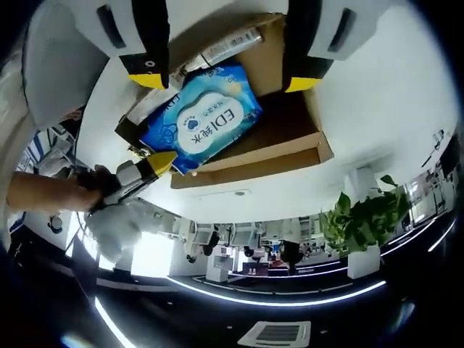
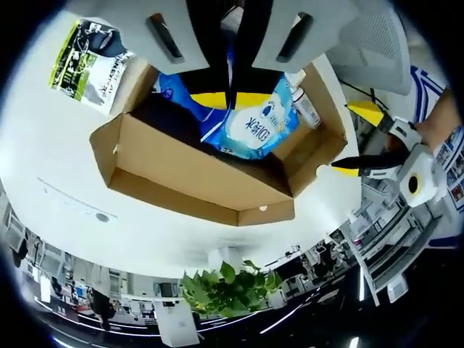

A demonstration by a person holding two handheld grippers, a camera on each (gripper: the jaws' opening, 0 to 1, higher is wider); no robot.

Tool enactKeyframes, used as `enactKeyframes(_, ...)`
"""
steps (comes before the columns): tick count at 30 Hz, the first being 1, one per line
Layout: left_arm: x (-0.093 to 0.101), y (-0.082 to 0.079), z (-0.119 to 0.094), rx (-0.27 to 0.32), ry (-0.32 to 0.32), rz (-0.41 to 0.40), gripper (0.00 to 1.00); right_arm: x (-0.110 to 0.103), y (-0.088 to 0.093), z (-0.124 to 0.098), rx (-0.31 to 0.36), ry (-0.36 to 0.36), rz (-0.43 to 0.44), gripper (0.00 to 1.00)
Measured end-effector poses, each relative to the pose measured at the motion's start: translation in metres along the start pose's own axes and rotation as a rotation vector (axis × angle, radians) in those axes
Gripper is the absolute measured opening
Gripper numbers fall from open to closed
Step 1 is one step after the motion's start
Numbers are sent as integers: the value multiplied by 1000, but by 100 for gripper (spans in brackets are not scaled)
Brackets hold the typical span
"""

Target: Operate the shoe box by opening the lid, removing the specified soft item, and placing it in the target area until the item is outside and the box remains undamaged.

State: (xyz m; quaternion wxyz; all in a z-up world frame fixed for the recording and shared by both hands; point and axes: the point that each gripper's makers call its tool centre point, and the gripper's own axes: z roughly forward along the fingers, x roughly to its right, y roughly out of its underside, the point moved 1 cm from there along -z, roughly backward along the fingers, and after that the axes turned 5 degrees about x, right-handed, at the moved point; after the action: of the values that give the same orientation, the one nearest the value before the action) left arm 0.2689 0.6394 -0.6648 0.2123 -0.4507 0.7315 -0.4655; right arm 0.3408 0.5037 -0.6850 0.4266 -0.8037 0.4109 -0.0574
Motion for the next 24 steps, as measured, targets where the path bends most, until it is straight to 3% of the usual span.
enactKeyframes(10, -3, 10, 25, -118, -4, 58, 52, 23, 11, -11, -16, 27, -11, 0)
enactKeyframes(19, -12, 12, 39, -179, -3, 40, 42, 32, 20, -10, -38, 45, -63, 0)
enactKeyframes(24, -9, 15, 47, -208, 22, -20, 36, 34, 21, -10, -39, 47, -76, 0)
